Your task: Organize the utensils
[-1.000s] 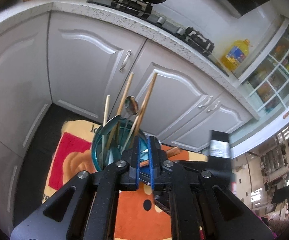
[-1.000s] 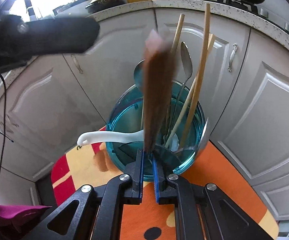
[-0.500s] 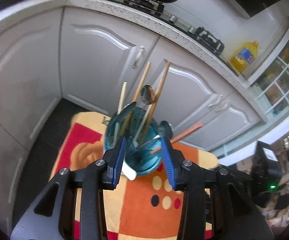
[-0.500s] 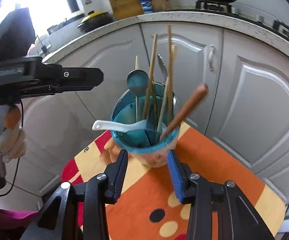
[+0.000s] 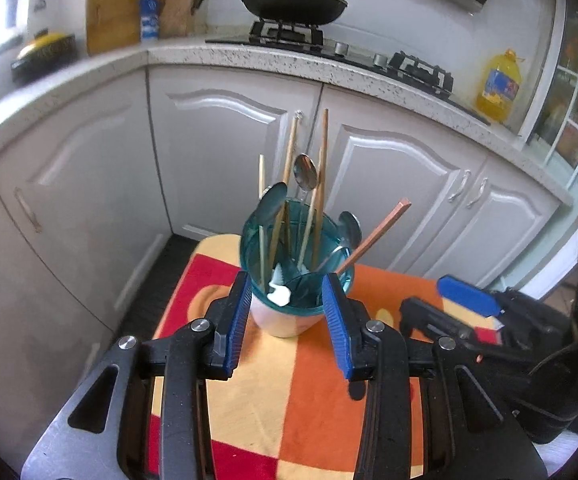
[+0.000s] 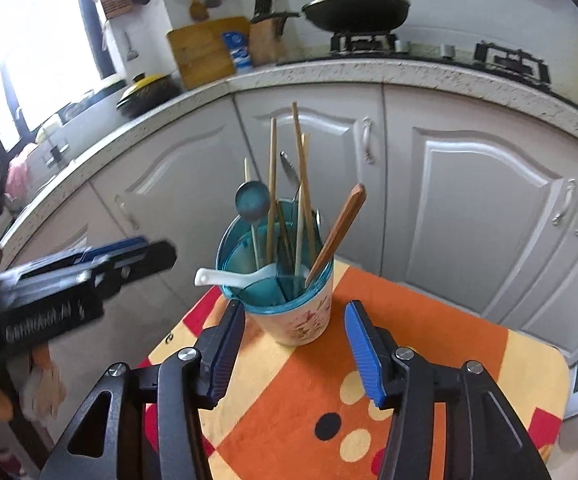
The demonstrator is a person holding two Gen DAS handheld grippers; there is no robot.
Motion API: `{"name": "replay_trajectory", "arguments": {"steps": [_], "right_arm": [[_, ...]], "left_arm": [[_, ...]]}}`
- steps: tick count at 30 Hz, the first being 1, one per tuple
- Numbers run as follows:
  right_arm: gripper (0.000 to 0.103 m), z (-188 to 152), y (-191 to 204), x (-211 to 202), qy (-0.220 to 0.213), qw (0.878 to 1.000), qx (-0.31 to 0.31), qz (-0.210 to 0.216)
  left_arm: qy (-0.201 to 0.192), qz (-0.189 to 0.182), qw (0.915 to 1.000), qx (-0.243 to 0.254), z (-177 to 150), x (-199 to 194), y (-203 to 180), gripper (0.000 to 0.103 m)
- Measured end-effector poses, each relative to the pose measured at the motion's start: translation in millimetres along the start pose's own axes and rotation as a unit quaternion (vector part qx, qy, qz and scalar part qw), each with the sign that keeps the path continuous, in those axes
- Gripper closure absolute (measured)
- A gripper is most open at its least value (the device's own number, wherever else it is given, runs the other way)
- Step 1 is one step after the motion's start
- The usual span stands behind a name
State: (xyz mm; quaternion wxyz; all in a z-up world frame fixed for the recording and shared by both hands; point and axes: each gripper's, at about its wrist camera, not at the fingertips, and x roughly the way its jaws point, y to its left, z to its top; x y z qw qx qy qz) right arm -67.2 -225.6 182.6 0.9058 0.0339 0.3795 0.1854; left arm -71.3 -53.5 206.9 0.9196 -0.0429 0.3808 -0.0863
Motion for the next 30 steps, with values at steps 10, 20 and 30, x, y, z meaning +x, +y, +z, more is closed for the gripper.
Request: {"name": "replay_trajectory", "arguments": {"steps": [10,20,30], "right_arm": [[0.041,-1,10,-18,-0.023,0.999,0.006,-0.034],[0.041,-6,14,-26,-0.03,0.998,0.008,-0.052],[0.041,-6,16,-30,-0.03,0.998,0.006,-0.055]], "left_arm": [[-0.022,0.014,0.9996,0.007,-6,-20,-1,0.067],[-0.032,0.057,0.9978,0.013,-11,-28,-5,0.067],[-0.026,0.051,0.9983,0.011,-14,-27,-7,0.067]]}}
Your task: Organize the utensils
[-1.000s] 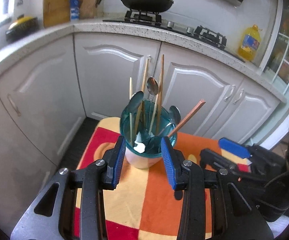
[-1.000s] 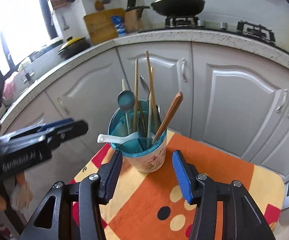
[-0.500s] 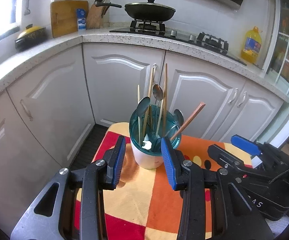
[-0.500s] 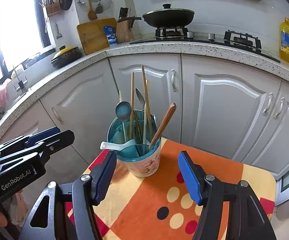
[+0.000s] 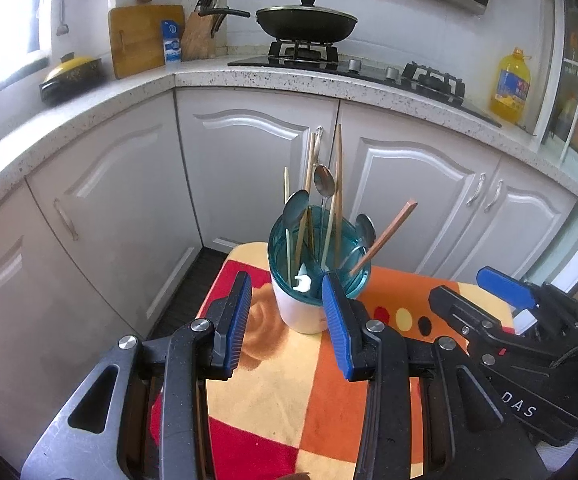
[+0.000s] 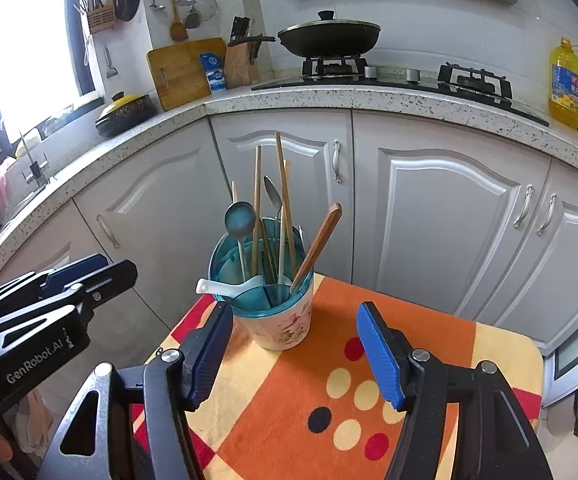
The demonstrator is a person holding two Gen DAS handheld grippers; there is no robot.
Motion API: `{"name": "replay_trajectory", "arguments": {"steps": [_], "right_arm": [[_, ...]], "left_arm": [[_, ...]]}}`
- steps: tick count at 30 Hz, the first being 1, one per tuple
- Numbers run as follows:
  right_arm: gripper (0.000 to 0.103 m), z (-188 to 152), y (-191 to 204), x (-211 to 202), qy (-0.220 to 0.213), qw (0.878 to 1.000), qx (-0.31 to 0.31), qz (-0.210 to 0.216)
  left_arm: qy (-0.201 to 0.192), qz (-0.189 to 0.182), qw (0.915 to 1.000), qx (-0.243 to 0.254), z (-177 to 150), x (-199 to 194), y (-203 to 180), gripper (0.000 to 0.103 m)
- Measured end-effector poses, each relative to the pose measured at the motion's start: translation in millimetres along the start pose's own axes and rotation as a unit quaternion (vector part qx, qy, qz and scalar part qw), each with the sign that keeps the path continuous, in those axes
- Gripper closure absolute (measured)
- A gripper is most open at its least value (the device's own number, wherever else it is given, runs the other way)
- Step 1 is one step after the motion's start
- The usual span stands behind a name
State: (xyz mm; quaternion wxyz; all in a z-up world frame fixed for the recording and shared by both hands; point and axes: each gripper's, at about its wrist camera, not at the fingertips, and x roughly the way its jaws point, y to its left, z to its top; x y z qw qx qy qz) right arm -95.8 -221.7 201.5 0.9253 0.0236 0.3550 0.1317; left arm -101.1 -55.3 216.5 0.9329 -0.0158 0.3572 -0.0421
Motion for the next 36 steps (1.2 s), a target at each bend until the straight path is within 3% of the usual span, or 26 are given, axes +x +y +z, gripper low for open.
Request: {"name": "replay_trajectory", "arguments": {"steps": [36], "right_arm": [[0.039,-0.4,2.6,2.3,0.01,1.0,-0.011,-0.007]], "left_arm": [[-0.002,0.002,1.0,0.002,1.0,-0.8,-3.3,0.067]]}}
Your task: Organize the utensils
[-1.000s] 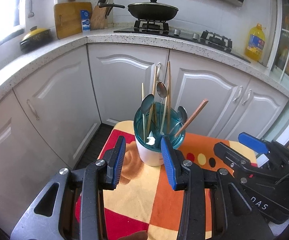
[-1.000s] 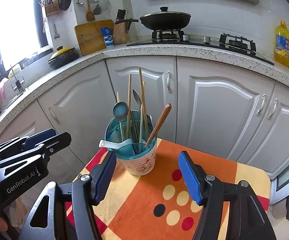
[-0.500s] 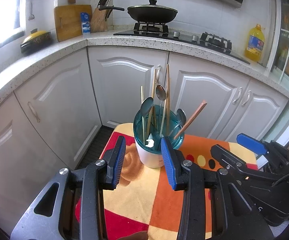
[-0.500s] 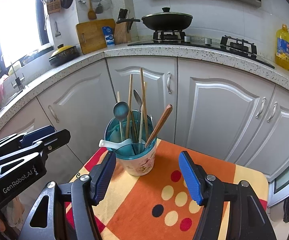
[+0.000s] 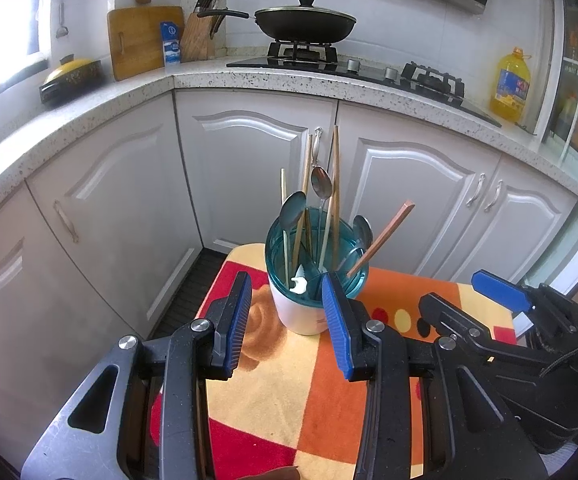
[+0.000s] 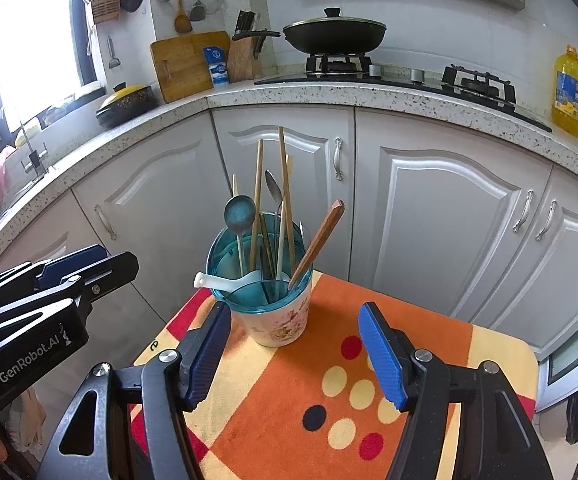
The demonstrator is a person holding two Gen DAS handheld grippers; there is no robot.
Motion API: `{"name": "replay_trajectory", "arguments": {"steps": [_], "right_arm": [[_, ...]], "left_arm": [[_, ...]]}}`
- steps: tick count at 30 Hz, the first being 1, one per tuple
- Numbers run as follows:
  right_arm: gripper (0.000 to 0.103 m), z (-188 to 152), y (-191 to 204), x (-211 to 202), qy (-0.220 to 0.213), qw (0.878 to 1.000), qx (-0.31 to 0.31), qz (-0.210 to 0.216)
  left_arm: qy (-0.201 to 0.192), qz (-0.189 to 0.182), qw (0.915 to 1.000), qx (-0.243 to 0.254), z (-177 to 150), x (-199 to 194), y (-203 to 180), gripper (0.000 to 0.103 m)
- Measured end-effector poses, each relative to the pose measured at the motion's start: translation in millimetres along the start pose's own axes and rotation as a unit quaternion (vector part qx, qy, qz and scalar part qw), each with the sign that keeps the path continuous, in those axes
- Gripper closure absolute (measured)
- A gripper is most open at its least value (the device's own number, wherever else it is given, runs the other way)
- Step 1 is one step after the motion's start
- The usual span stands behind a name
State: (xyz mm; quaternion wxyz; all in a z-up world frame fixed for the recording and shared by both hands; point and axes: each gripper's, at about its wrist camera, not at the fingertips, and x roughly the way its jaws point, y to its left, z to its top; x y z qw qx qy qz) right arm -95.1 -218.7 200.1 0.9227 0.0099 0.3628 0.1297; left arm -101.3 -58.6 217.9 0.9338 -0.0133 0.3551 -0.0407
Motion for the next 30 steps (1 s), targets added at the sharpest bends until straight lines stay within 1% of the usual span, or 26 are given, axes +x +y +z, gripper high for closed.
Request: {"name": "replay_trajectory", "arguments": {"steps": [8,30], "right_arm": [[0.039,-0.6,-0.4,1.9,0.004,1.0,0.0,-0.001],[0.038,0.8,1.4,5.0,0.012,1.0,-0.011,-0.001]], "left_arm": [[-0.003,-0.006,1.0,0.0,0.1,-0.1,-0.5,0.067],[-0.007,-0.003,1.0,0.0,0.1,-1.2,-3.2,0.067]]}}
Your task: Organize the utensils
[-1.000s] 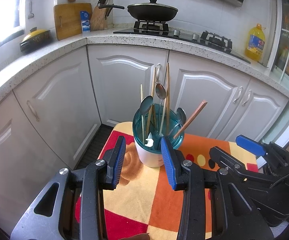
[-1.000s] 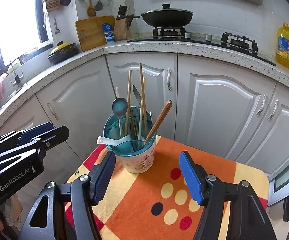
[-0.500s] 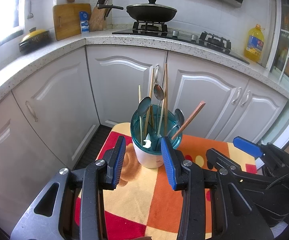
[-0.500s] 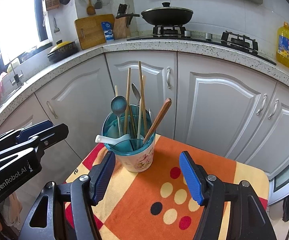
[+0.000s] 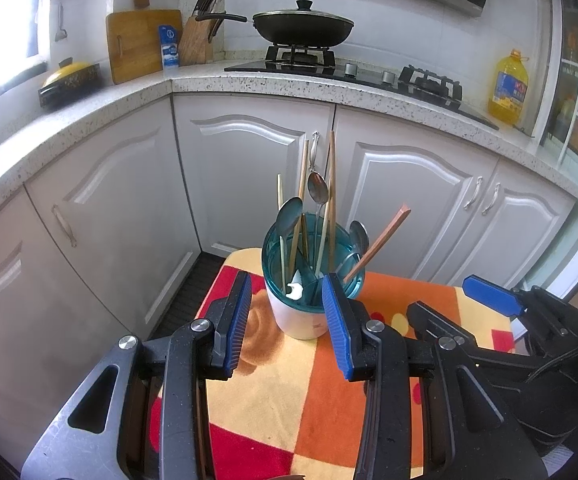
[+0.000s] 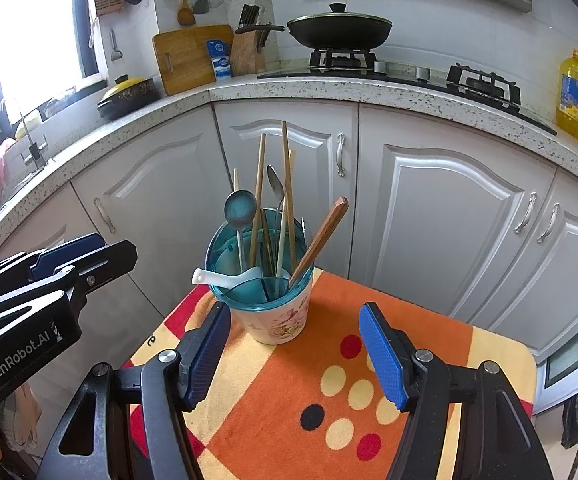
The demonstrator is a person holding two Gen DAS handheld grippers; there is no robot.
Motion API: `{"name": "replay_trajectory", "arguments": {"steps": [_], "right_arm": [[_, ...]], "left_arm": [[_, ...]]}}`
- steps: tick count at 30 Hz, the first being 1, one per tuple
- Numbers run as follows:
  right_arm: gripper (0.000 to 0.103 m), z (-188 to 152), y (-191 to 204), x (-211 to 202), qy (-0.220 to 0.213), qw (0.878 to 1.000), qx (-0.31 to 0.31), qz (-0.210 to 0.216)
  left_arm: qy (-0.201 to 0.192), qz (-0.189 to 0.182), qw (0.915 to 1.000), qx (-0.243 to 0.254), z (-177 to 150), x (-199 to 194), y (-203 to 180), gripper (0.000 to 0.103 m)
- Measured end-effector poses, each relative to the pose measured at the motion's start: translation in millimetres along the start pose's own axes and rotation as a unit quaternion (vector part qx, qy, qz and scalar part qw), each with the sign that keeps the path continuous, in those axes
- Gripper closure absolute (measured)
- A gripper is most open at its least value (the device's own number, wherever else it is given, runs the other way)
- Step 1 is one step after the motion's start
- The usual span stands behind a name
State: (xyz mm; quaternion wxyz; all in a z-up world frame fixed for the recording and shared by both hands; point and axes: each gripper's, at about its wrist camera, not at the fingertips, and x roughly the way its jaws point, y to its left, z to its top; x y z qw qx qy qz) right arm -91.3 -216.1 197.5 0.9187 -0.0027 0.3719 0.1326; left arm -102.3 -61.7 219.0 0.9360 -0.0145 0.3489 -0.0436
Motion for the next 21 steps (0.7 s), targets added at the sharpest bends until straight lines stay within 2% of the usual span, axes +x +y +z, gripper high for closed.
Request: {"name": "replay_trajectory", "arguments": {"steps": [21], "right_arm": [[0.038,-7.9,-7.6,6.3,0.011,1.0,0.006,-0.002]], "left_arm": [[-0.01,-0.011,0.9999,0.008,-2.2,3.4,-6.3,0.067]]}}
